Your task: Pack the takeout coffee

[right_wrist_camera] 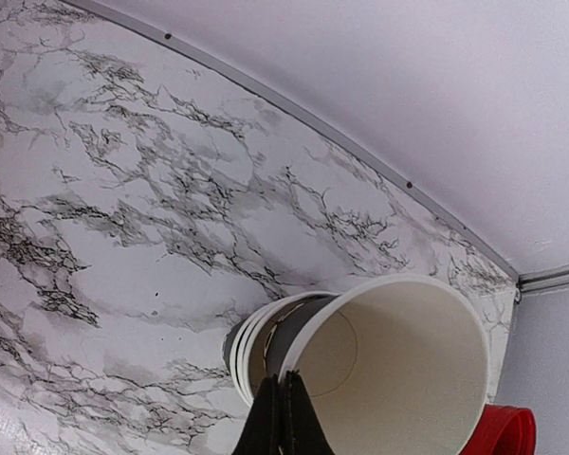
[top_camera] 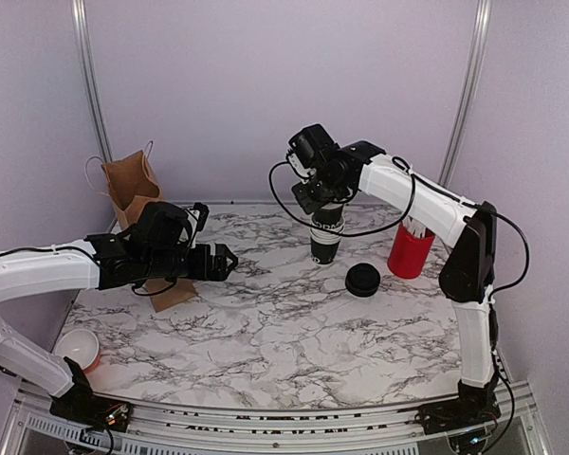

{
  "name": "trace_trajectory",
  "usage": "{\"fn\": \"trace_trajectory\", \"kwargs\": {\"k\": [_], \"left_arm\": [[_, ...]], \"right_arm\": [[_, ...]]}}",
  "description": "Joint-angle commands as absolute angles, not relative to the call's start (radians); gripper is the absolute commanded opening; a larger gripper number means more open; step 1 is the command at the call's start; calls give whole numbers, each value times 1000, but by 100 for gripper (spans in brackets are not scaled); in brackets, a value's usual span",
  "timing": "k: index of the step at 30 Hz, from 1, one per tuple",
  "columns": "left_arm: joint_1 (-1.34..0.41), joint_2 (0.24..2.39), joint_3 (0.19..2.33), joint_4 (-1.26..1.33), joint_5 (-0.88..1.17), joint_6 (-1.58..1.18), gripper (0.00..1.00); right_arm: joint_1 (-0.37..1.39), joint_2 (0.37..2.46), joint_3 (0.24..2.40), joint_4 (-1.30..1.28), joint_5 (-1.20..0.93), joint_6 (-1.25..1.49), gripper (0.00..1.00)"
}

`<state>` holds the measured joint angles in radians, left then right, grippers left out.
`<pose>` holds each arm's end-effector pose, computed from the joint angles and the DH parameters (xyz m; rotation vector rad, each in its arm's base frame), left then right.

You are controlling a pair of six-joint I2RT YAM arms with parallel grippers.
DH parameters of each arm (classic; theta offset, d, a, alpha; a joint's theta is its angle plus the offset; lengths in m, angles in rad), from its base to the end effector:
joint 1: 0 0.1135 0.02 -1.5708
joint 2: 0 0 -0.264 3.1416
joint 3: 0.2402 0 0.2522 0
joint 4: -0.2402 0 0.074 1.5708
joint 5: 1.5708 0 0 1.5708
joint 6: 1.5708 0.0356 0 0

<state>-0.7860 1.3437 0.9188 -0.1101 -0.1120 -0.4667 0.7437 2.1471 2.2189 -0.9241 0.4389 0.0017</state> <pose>0.2166 -0.2113 0.2686 0.2760 2.1489 -0.6249 0.3590 0.3096 0.3323 -0.6595 2.2308 -0.1646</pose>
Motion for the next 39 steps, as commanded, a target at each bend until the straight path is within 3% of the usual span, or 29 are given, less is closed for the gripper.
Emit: {"fn": "trace_trajectory", "kwargs": {"k": [1, 24, 39], "left_arm": [[-779, 1334, 918, -107, -97, -463, 99], [-774, 1349, 956, -113, -111, -466, 99], [-744, 1323, 925, -119, -139, -491, 99]], "right_arm": [[754, 2114, 2262, -958, 467, -7, 0], [790, 1939, 2254, -962, 426, -3, 0], [1013, 1794, 1954, -897, 379, 95, 0]]}}
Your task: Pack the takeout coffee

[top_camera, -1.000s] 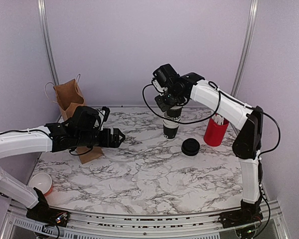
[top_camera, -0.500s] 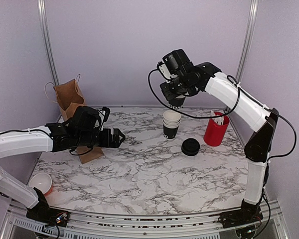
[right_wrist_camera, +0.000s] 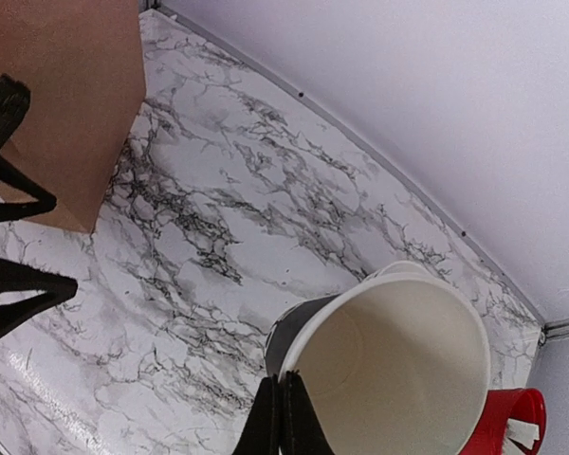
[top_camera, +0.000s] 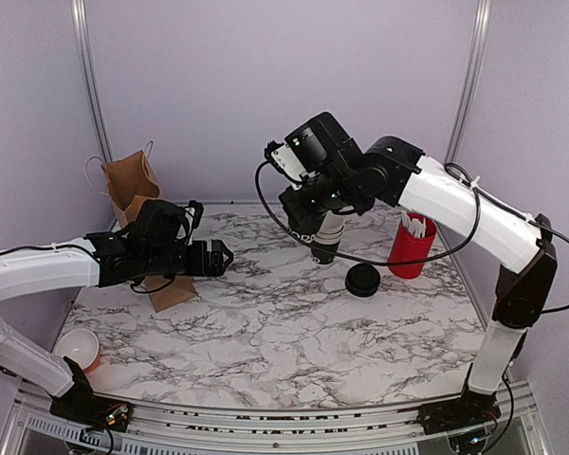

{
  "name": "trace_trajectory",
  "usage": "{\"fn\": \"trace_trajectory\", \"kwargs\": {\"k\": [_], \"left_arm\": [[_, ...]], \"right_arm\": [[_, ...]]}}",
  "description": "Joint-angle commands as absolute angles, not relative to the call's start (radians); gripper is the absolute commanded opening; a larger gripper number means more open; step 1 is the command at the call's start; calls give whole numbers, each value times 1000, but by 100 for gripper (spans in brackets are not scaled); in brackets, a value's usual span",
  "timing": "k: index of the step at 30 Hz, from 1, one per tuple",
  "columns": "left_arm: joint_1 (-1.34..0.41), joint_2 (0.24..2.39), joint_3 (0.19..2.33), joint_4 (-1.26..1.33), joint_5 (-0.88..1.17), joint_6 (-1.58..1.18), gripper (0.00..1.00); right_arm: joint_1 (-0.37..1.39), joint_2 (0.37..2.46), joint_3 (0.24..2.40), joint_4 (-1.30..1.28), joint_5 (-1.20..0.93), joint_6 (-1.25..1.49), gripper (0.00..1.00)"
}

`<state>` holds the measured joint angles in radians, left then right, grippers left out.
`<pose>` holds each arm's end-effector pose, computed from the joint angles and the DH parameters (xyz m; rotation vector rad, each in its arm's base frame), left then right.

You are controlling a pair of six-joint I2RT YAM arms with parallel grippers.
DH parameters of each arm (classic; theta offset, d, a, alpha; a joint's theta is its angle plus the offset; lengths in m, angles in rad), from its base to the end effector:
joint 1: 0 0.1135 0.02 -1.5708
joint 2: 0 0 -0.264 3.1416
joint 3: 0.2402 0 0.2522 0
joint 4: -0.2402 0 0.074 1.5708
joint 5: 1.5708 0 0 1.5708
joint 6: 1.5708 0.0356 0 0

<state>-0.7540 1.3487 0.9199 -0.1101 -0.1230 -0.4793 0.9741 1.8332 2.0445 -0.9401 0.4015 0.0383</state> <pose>0.2242 -0.2045 0.2676 0.2214 2.1535 -0.6010 0.2335 0.3190 0.4074 -0.8218 2.0753 0.0870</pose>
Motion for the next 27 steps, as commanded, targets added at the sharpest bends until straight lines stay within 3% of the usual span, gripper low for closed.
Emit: {"fn": "trace_trajectory", "kwargs": {"k": [1, 14, 27], "left_arm": [[-743, 1323, 925, -118, -137, -490, 99], [-738, 1320, 928, -131, -138, -495, 99], [-732, 1338, 953, -142, -135, -485, 99]], "right_arm": [[1024, 1782, 1919, -879, 370, 102, 0], [1106, 1731, 1526, -634, 299, 205, 0], [1191, 1766, 1432, -566, 263, 317, 0]]}}
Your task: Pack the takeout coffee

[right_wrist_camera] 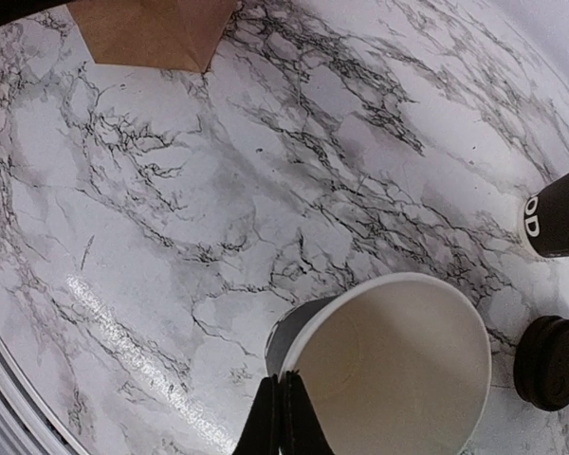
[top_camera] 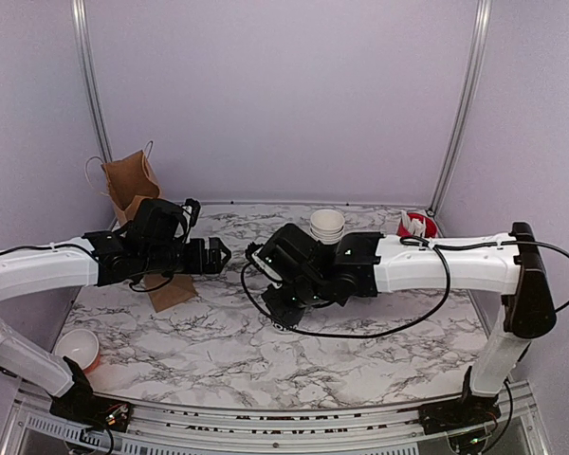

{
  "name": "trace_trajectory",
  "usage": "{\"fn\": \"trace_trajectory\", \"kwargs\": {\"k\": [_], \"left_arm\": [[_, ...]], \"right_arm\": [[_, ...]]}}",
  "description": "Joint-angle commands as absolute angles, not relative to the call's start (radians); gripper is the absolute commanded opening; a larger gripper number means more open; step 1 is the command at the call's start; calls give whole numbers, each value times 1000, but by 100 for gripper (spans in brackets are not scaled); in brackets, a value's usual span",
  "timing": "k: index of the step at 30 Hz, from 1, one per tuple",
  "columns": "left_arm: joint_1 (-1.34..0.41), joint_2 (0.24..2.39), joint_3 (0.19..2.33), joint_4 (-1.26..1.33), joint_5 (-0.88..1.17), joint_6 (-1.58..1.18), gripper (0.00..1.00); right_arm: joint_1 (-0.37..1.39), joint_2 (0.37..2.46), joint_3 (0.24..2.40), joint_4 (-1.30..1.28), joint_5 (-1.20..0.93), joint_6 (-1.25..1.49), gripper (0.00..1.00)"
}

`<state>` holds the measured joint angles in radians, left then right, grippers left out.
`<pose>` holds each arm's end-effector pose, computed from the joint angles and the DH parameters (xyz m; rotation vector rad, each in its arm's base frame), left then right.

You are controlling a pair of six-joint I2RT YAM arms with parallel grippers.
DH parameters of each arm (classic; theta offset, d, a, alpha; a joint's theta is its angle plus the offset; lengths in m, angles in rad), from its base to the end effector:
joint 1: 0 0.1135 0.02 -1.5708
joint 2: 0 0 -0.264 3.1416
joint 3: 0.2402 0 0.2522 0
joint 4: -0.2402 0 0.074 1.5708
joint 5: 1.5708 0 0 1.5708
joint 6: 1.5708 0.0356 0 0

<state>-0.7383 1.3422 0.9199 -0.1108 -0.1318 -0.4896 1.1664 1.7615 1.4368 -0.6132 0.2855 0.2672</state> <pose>0.2268 -0.2000 0.2694 0.1867 2.1482 -0.5926 0.1608 0.3503 0.2642 -0.9692 2.2761 0.2638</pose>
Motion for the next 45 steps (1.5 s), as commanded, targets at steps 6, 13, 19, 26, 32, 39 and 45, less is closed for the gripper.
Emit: {"fn": "trace_trajectory", "kwargs": {"k": [6, 13, 19, 26, 32, 39, 45], "left_arm": [[-732, 1335, 942, -139, -133, -489, 99], [-732, 1335, 940, -133, -126, -487, 99], [-732, 1333, 942, -124, -122, -491, 99], [-732, 1335, 942, -120, -120, -491, 99], [-732, 1336, 942, -115, -115, -492, 99], [-732, 1333, 938, -115, -113, -492, 99], [-732, 1333, 937, -112, -111, -495, 99]], "right_arm": [[1202, 1772, 1416, -567, 248, 345, 0], [1224, 1797, 1421, -575, 256, 343, 0], [1226, 1805, 1419, -574, 250, 334, 0], [1226, 1816, 1422, -579, 238, 337, 0], [1225, 1819, 1431, -586, 235, 335, 1], [1226, 1816, 1443, -603, 233, 340, 11], [1225, 1797, 1460, -614, 234, 344, 21]]}}
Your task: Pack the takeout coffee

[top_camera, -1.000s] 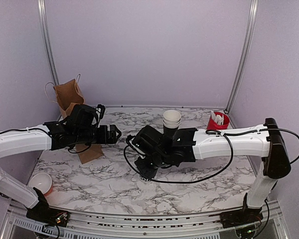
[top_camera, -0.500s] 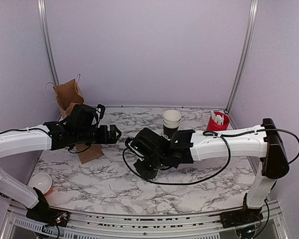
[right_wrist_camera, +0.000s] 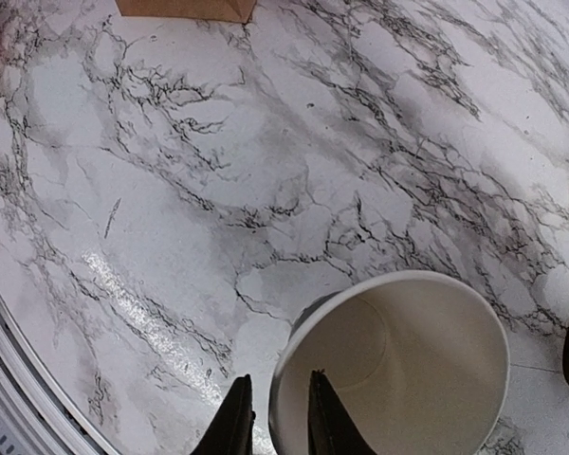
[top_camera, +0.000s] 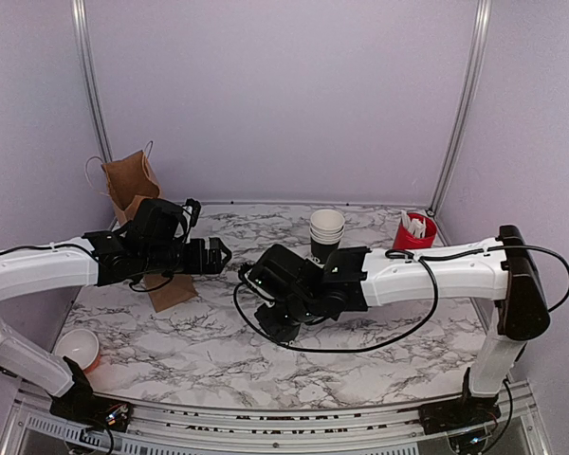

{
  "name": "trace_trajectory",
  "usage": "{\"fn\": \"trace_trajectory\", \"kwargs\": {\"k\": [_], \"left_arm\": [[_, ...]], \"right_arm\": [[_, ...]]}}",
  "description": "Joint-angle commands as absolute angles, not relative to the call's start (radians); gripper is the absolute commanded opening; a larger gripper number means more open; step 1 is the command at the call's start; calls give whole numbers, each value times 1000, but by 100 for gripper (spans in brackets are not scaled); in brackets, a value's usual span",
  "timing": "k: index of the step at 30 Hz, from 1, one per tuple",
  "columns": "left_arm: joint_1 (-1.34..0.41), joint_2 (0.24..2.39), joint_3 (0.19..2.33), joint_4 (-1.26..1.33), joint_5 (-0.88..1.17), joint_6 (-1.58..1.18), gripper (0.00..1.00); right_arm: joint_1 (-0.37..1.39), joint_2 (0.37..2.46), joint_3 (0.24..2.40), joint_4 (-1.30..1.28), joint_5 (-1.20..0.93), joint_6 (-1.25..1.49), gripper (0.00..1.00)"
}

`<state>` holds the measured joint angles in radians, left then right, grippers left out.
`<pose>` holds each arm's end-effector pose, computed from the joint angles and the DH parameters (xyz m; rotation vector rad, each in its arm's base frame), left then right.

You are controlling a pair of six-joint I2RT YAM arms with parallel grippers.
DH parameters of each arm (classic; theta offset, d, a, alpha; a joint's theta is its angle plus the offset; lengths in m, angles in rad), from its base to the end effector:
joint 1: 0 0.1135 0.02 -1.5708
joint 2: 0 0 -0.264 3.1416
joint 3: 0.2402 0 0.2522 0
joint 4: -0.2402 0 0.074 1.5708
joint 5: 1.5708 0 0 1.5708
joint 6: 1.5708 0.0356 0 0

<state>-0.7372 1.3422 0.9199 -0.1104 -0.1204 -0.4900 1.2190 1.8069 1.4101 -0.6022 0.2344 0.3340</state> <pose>0.2268 -0.2001 0.2694 0.1923 2.1504 -0.6035 0.1420 0.3629 0.2395 -1.0148 2.3484 0.3119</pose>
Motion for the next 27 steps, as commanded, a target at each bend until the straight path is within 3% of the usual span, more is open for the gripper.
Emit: {"fn": "trace_trajectory", "kwargs": {"k": [1, 8, 13, 19, 27], "left_arm": [[-732, 1332, 936, -111, -110, -494, 99], [-732, 1327, 941, -111, -102, -498, 99], [-730, 1323, 943, -112, -100, -497, 99], [-729, 1325, 946, -110, -97, -497, 99], [-728, 1325, 948, -110, -97, -497, 99]], "right_arm": [[1227, 1793, 1464, -616, 233, 344, 21], [1226, 1764, 1488, -632, 231, 342, 37], [1226, 1738, 1501, -639, 233, 338, 63], [1221, 1707, 1507, -640, 233, 333, 86], [1192, 1641, 1494, -632, 237, 338, 91]]}}
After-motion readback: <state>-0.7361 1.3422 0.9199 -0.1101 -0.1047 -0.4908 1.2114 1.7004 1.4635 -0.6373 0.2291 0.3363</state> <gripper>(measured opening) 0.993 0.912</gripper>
